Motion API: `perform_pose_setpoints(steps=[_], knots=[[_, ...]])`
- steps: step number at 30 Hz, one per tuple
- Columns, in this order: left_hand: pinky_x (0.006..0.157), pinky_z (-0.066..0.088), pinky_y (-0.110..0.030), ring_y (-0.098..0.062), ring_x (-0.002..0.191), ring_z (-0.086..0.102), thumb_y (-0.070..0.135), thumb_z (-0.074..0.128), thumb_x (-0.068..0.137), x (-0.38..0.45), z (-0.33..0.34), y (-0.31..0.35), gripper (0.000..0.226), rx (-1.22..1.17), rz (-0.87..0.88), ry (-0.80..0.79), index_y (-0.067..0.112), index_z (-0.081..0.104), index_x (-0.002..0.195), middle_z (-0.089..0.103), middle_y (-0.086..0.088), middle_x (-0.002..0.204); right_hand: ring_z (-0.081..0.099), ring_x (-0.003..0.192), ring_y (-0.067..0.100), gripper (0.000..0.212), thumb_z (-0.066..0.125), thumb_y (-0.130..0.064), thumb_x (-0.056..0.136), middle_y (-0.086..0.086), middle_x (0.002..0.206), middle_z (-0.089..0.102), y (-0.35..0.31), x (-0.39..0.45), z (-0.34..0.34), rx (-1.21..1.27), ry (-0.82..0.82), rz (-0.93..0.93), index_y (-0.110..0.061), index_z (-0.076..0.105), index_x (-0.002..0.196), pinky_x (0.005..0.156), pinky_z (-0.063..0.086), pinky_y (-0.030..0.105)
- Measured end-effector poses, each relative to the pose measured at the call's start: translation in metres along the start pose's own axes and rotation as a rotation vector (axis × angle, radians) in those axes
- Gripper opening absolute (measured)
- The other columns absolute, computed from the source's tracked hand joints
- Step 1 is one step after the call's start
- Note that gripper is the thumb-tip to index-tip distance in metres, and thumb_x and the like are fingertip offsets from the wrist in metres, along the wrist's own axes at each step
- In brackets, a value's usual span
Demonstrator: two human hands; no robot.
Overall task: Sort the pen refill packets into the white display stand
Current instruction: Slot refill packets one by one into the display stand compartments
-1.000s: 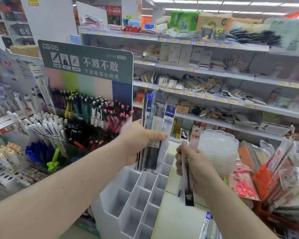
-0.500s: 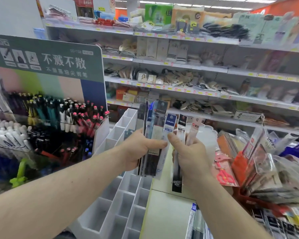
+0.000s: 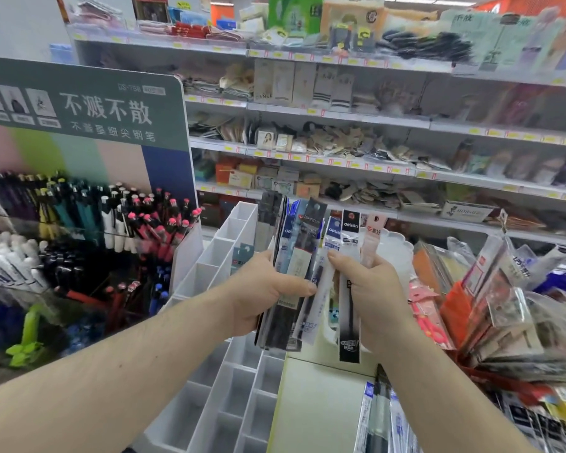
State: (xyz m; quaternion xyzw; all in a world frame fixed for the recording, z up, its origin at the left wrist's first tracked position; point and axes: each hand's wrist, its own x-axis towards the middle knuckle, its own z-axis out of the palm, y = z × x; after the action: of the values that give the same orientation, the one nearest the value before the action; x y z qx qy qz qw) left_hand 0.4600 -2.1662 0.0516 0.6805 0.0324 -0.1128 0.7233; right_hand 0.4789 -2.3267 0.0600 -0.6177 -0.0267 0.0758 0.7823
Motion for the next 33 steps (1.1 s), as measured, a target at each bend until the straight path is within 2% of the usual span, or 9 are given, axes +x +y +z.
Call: perform_pose_setpoints(steps=[4,7,10,13,16,22,26,31,33], knots=[[0.08,0.057,-0.044,-0.028,0.09,0.073,-0.003,0.072,0.081,0.001,-0.003,0.004,0.035,0.021,0.01,0.049,0.004,0.064,0.114,0.075,-0.014,0.099,0.05,0.054,0.015,0.019,0.065,-0.009,0.091,0.002,0.059,0.057,0.0,0.009,-0.011,-0.126,0.04,-0.02,-0.008,0.061,0.072,0.058,0.041,0.029],[0.069,0.053,-0.033,-0.014,0.073,0.071,-0.002,0.071,0.082,0.001,-0.01,0.013,0.022,0.02,0.066,0.178,0.006,0.067,0.102,0.073,-0.005,0.081,0.046,0.05,0.011,0.024,0.066,-0.012,0.091,0.003,0.059,0.053,-0.003,0.015,-0.014,-0.089,0.08,-0.002,-0.009,0.057,0.069,0.054,0.038,0.026],[0.059,0.053,-0.027,-0.013,0.065,0.068,-0.007,0.068,0.082,0.004,-0.02,0.021,0.03,-0.126,0.129,0.306,0.0,0.062,0.11,0.071,-0.002,0.075,0.048,0.05,0.01,0.027,0.065,-0.012,0.092,0.0,0.059,0.056,-0.006,0.022,-0.019,-0.053,0.151,-0.035,-0.01,0.057,0.067,0.055,0.04,0.026],[0.067,0.054,-0.033,-0.015,0.067,0.069,-0.008,0.068,0.082,0.007,-0.027,0.022,0.036,-0.159,0.143,0.379,-0.001,0.06,0.117,0.073,0.0,0.076,0.056,0.065,0.017,0.025,0.069,-0.014,0.091,0.001,0.066,0.062,0.002,0.035,-0.025,-0.161,0.261,-0.111,-0.011,0.063,0.067,0.068,0.045,0.033],[0.069,0.053,-0.035,-0.015,0.066,0.068,-0.008,0.068,0.082,0.008,-0.028,0.021,0.033,-0.142,0.138,0.385,0.0,0.06,0.113,0.072,0.0,0.074,0.053,0.067,0.019,0.018,0.071,-0.019,0.091,0.005,0.072,0.062,0.024,0.05,-0.024,-0.252,0.321,-0.085,-0.009,0.067,0.076,0.062,0.043,0.029],[0.055,0.054,-0.023,-0.013,0.06,0.067,-0.011,0.066,0.083,0.007,-0.026,0.017,0.034,-0.126,0.102,0.361,0.0,0.058,0.115,0.069,-0.002,0.074,0.044,0.068,0.02,0.025,0.072,-0.021,0.089,0.008,0.069,0.051,0.081,0.103,-0.009,-0.262,0.32,0.059,-0.006,0.061,0.073,0.063,0.036,0.031],[0.066,0.053,-0.03,-0.014,0.068,0.067,-0.004,0.069,0.084,0.01,-0.028,0.012,0.024,-0.071,0.048,0.366,0.007,0.063,0.104,0.07,0.001,0.075,0.04,0.069,0.02,0.029,0.075,-0.028,0.085,0.006,0.071,0.046,0.122,0.141,-0.003,-0.316,0.336,0.14,-0.01,0.056,0.075,0.064,0.034,0.032],[0.07,0.053,-0.032,-0.02,0.075,0.065,-0.004,0.069,0.082,0.012,-0.028,0.007,0.027,-0.029,0.007,0.374,0.004,0.064,0.107,0.069,-0.003,0.075,0.057,0.071,0.027,0.023,0.071,-0.03,0.088,0.002,0.069,0.062,0.147,0.163,0.005,-0.494,0.295,0.199,-0.017,0.064,0.07,0.075,0.05,0.038],[0.07,0.052,-0.034,-0.021,0.076,0.066,-0.005,0.07,0.08,0.013,-0.028,0.006,0.029,-0.025,-0.002,0.371,0.004,0.063,0.107,0.069,-0.003,0.076,0.054,0.063,0.023,0.015,0.072,-0.028,0.087,0.001,0.067,0.059,0.151,0.163,0.007,-0.547,0.23,0.233,-0.019,0.066,0.077,0.062,0.045,0.032]])
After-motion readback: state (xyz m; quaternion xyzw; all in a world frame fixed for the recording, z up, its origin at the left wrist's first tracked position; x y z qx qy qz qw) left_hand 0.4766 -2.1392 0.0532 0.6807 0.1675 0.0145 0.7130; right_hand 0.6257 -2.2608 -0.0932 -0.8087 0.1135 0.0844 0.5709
